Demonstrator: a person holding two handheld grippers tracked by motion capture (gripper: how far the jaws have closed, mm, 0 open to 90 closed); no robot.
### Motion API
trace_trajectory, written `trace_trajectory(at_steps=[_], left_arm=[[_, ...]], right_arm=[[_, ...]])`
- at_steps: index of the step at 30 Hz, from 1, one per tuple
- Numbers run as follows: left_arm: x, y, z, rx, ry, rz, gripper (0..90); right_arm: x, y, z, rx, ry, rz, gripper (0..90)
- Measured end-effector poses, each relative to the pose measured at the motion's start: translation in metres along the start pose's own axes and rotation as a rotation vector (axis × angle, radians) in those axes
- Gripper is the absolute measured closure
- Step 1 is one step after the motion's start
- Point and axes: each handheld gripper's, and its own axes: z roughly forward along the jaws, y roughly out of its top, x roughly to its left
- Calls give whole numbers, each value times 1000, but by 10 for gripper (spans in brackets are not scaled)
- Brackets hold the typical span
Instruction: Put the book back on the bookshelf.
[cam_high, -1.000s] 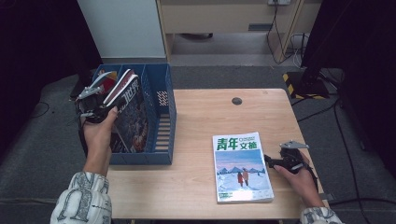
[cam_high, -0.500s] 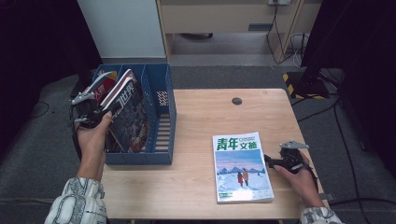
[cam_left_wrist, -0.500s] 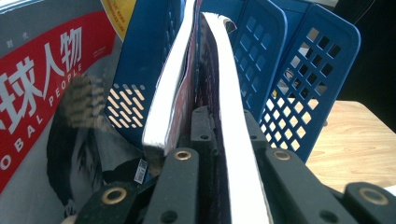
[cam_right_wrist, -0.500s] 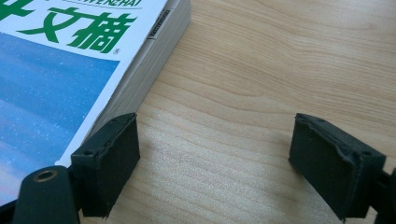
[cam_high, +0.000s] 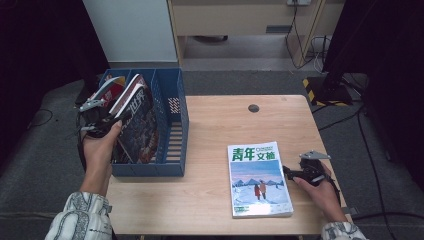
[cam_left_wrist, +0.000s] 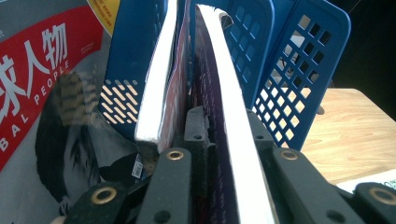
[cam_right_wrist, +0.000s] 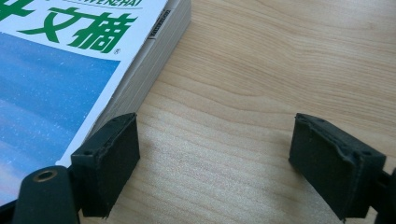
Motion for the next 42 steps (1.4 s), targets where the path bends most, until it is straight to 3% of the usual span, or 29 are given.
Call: trace_trajectory(at_steps=[5,14,20,24,30,34,38,42], left_arm=[[-3,7,-2,6,4,17,759],[-9,20,7,82,18,32,763],[-9,22,8,95,-3,31,808],[-8,22,7,84,4,20,818],[-7,24,6,59,-19,-22,821],[-11,30,9,34,-17,-15,822],[-13,37,15,-7,-19,-34,822],[-18,41,26,8,-22,-12,822]], right_arm=[[0,0,0,0,-1,1,161],[0,0,0,1,1,-5,160],[0,0,0,2,3,-9,160],[1,0,0,2,5,-5,160],[0,0,0,2,6,-7,160],[1,0,0,0,6,-1,160],[1,0,0,0,5,-3,160],[1,0,1,-2,5,-5,159]])
